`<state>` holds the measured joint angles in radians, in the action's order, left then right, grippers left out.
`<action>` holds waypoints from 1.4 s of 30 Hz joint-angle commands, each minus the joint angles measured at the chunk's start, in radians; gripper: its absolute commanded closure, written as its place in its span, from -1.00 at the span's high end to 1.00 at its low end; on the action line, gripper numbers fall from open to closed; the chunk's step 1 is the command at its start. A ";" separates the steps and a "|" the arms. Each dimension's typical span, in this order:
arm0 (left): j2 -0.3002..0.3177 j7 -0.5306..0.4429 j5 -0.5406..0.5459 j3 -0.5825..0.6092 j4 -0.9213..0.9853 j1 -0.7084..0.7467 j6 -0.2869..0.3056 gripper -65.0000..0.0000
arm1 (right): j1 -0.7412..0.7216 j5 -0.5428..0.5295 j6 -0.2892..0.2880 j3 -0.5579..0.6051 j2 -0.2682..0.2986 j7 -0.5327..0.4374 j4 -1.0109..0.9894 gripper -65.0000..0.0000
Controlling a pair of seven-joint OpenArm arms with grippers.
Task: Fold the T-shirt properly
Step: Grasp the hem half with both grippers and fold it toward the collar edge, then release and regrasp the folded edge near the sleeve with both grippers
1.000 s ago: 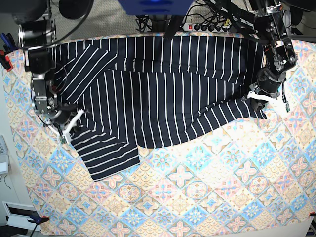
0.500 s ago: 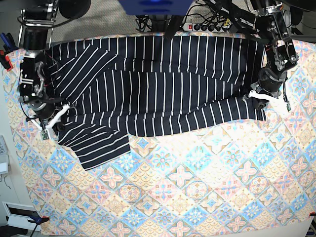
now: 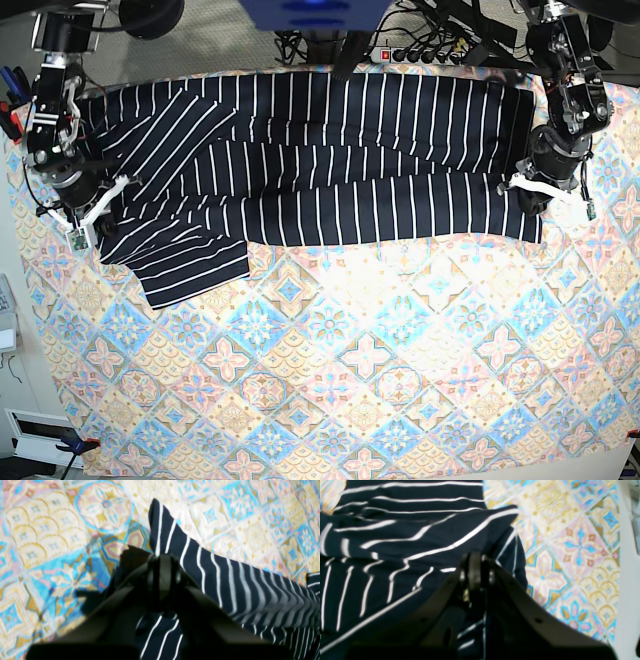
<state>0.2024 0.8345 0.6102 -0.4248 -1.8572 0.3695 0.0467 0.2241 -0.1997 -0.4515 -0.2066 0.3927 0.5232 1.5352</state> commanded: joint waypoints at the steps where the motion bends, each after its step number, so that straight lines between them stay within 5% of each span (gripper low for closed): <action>1: 0.027 -0.017 0.003 -0.006 -0.019 0.012 0.017 -1.00 | 0.013 -0.010 0.001 -0.020 0.018 -0.019 0.031 -0.98; 14: 0.119 -0.016 0.001 -0.015 -0.019 0.076 0.035 -1.00 | 0.173 -0.109 0.001 -0.087 0.016 -0.021 0.115 -0.98; 25: 0.133 -0.013 -0.003 -0.042 -0.011 0.098 0.035 -1.00 | 0.262 -0.111 0.001 -0.080 0.016 -0.027 0.158 -0.98; 42: 0.134 -0.013 -0.002 -0.009 0.256 0.096 0.035 -1.00 | 0.272 -0.108 0.001 -0.078 -0.031 -0.022 0.156 -0.98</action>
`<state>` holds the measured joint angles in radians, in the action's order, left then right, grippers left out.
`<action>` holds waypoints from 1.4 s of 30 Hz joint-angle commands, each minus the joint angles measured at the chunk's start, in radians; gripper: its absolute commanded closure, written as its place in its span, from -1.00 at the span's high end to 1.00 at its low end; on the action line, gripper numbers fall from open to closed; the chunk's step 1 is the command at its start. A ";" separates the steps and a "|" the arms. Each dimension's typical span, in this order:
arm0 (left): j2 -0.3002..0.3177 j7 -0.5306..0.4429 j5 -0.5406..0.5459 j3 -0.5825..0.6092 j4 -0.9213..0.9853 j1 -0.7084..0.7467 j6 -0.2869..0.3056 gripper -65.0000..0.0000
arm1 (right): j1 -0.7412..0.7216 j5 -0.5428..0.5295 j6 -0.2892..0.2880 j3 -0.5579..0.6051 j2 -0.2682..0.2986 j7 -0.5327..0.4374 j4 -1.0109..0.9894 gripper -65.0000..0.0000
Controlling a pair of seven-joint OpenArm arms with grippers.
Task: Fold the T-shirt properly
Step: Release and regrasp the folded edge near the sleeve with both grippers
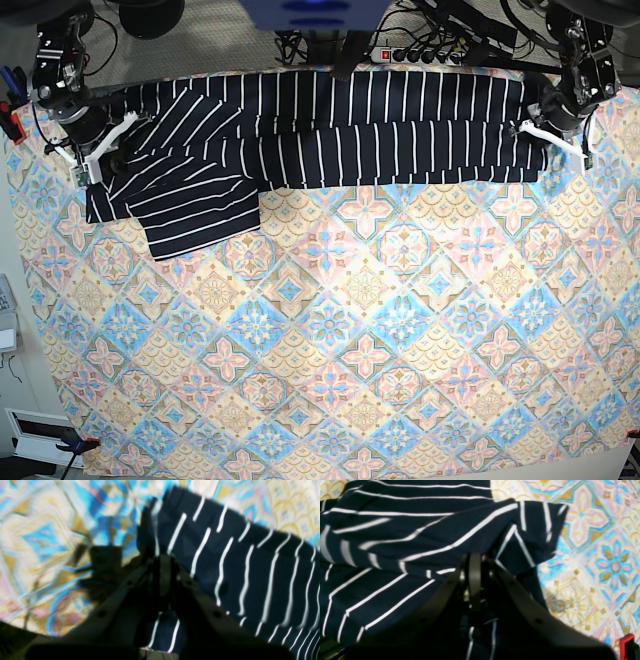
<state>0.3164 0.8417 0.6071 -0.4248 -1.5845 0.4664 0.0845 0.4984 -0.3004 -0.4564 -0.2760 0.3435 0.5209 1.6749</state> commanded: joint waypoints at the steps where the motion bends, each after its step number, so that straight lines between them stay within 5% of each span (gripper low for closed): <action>1: 0.020 -0.020 0.001 -0.009 -0.009 -0.001 -0.004 -1.00 | -0.002 -0.007 0.006 -0.009 0.018 -0.020 0.017 -0.97; 7: 0.022 -0.020 0.004 -0.010 -0.009 0.002 -0.004 -0.44 | -0.004 -0.006 0.006 -0.019 0.018 -0.018 0.008 -0.96; 12: 0.019 -0.019 0.010 -0.012 -0.009 -0.001 -0.009 -0.40 | -0.004 -0.006 0.012 -0.096 0.015 -0.017 0.006 -0.89; 18: 0.016 -0.019 0.010 -0.013 -0.009 -0.004 -0.009 -0.40 | -0.011 0.011 0.012 -0.248 -0.074 -0.017 0.008 -0.70; 24: 0.014 -0.020 0.014 -0.013 -0.009 -0.021 -0.009 -0.42 | -0.039 0.108 0.012 -0.257 -0.110 -0.020 0.029 -0.47; 34: -0.006 -0.022 0.015 -0.015 -0.011 -0.048 -0.009 -0.41 | -0.260 0.112 0.012 -0.030 -0.045 -0.017 -0.005 0.20; 42: -0.038 -0.020 0.015 -0.013 -0.012 -0.061 -0.007 -0.40 | -0.487 0.112 0.011 0.162 0.006 -0.026 -0.381 0.12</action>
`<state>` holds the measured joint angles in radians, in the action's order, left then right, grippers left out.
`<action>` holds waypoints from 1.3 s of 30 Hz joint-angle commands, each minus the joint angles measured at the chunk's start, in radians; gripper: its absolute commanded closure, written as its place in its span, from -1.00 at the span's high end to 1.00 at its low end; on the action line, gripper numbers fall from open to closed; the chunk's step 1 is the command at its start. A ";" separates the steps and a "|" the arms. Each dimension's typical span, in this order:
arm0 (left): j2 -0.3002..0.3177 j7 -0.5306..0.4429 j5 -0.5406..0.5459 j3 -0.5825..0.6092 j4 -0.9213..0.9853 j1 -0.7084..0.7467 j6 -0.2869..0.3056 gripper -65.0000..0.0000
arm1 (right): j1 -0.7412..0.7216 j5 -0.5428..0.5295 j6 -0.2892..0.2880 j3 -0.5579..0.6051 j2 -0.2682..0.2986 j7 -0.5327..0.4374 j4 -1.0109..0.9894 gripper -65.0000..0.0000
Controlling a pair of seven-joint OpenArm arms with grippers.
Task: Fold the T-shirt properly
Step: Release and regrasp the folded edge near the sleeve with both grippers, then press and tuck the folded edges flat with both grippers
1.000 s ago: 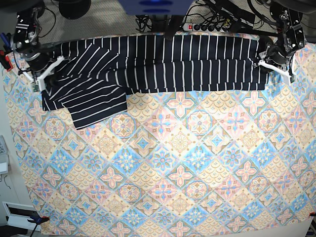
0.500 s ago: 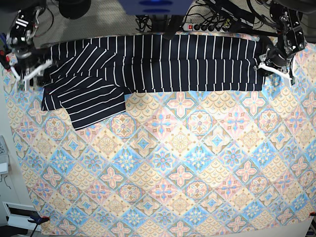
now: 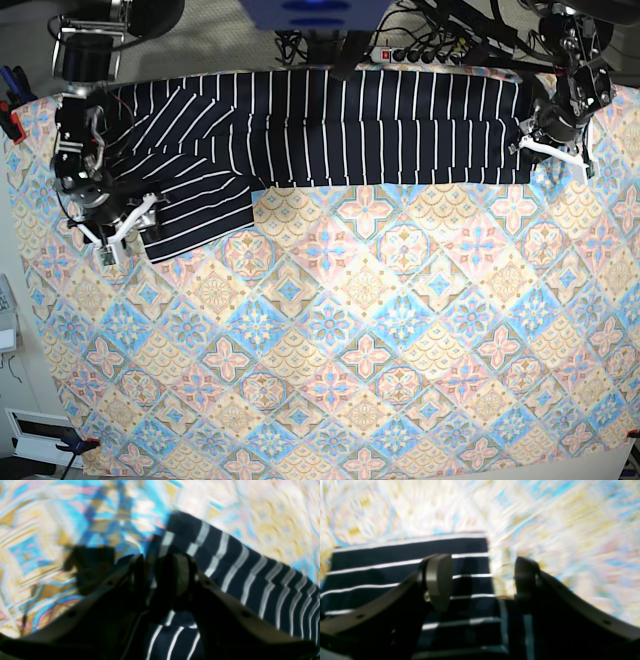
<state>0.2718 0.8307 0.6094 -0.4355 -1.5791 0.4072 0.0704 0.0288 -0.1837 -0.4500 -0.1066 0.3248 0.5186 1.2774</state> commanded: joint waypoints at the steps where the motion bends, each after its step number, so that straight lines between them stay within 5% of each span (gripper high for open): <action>1: 0.004 -0.009 0.013 -0.003 -0.027 -0.001 0.007 -0.40 | -0.037 -0.004 0.004 0.009 0.024 -0.024 -0.017 0.11; 8: 0.002 -0.009 0.013 -0.004 -0.100 0.006 0.006 -0.37 | -0.131 -0.004 0.003 0.092 0.023 -0.056 -0.180 0.10; 16: 0.002 -0.009 0.013 -0.004 -0.119 0.006 0.004 0.24 | -0.186 -0.004 0.001 0.143 0.021 -0.091 -0.373 0.10; 22: -0.019 -0.009 0.013 -0.007 -0.149 0.008 0.004 0.31 | -0.183 -0.004 -0.003 0.143 0.021 -0.105 -0.391 0.08; 27: -0.039 -0.009 0.013 -0.038 -0.197 0.008 0.007 0.31 | -0.180 -0.004 -0.126 0.140 0.021 -0.099 -0.394 -0.50; 31: -0.039 -0.009 0.013 -0.038 -0.223 0.008 0.007 0.31 | -0.177 -0.004 -0.132 0.133 0.021 -0.099 -0.393 -0.99; 39: -0.041 -0.009 0.013 -0.038 -0.223 0.008 0.007 0.31 | -0.036 -0.007 -0.134 0.037 0.021 -0.101 -0.153 -0.99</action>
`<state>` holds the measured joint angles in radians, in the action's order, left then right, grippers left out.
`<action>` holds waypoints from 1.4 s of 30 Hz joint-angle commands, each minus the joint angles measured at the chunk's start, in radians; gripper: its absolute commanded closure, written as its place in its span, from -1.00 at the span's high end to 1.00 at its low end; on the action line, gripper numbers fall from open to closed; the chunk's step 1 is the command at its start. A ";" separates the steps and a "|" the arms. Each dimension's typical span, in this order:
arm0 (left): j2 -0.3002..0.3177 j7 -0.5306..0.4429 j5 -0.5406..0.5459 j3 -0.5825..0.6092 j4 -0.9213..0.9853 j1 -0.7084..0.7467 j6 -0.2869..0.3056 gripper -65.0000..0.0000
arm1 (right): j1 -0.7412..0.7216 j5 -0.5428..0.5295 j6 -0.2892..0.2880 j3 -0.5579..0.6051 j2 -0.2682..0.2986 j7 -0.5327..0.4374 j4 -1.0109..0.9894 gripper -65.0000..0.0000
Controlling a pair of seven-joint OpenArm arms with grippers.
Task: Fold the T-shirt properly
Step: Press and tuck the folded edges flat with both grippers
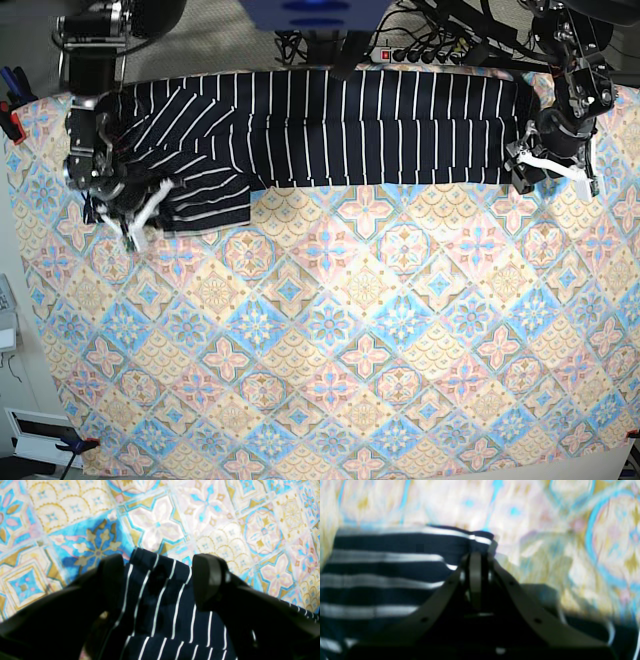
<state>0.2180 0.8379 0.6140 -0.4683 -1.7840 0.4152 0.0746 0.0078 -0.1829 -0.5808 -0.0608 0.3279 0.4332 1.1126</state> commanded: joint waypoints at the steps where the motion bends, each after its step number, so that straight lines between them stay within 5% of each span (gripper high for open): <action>1: 0.013 -0.016 0.008 -0.004 -0.018 0.000 0.003 0.31 | 0.016 -0.008 -0.003 -0.030 0.018 -0.015 0.065 -0.99; 22: 0.013 -0.016 0.008 0.001 -0.010 -0.006 0.006 0.31 | 0.533 -0.011 -0.005 -0.254 0.012 0.063 0.685 -0.99; 42: 0.013 -0.019 0.008 0.001 0.033 -0.009 0.008 0.31 | 0.644 -0.063 -0.005 -0.345 -0.031 0.091 0.725 -0.98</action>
<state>0.2169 0.8337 0.6147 -0.4622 -1.7370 0.4072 0.0795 0.6476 -0.2428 -0.5812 -0.4038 0.2863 0.5312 1.8271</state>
